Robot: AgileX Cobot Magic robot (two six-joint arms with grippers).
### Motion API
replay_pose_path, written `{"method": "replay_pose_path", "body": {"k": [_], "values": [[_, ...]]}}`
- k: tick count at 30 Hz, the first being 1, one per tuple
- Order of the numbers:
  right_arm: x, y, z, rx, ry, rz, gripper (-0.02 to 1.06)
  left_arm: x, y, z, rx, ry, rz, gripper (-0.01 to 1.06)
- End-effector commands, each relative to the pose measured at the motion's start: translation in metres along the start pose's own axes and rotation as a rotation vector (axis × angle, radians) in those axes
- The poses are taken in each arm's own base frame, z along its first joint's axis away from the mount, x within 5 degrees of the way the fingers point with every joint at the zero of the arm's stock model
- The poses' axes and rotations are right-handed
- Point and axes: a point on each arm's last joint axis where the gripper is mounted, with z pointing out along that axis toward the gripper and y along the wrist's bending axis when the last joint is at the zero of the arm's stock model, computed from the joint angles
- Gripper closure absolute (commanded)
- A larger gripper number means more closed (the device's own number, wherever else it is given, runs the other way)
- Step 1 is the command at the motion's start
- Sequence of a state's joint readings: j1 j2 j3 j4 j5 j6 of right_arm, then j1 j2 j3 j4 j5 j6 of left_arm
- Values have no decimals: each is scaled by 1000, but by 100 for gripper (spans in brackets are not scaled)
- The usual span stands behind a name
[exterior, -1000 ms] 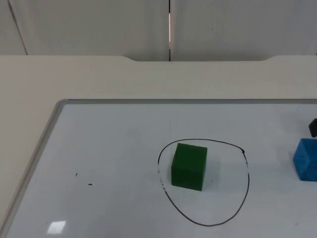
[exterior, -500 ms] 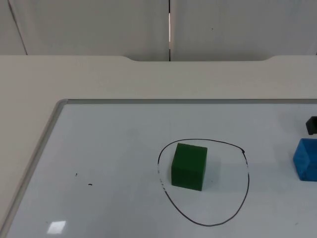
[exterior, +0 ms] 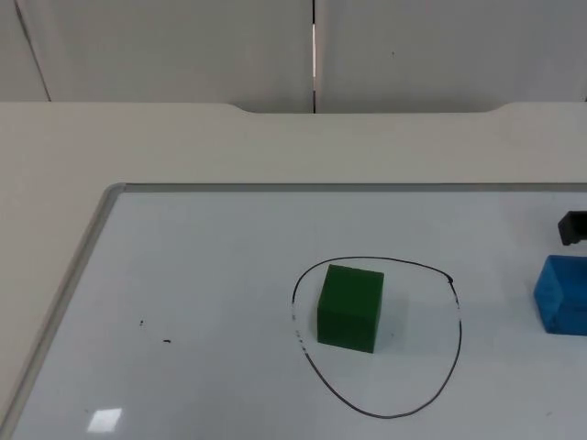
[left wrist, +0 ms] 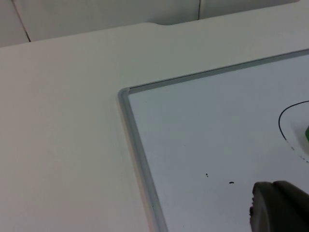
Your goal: Push the two cubes into the marked area.
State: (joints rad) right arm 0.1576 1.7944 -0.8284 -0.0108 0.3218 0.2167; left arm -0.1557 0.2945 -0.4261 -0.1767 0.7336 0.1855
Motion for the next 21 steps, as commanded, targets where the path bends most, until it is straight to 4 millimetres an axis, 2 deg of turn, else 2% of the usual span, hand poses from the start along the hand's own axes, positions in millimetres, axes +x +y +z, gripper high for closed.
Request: {"method": "replay_pose_path", "body": {"k": [1,9,21], "values": [[-1,3,-1,-8,-8,8,104,-2,0,-2,1,-13,-2,105],[1,20,-1,-36,-33,-36,104,-2,0,-2,1,-13,-2,105],[2,21,-1,-36,-22,-19,104,-2,-1,-2,10,-15,4,105]]}}
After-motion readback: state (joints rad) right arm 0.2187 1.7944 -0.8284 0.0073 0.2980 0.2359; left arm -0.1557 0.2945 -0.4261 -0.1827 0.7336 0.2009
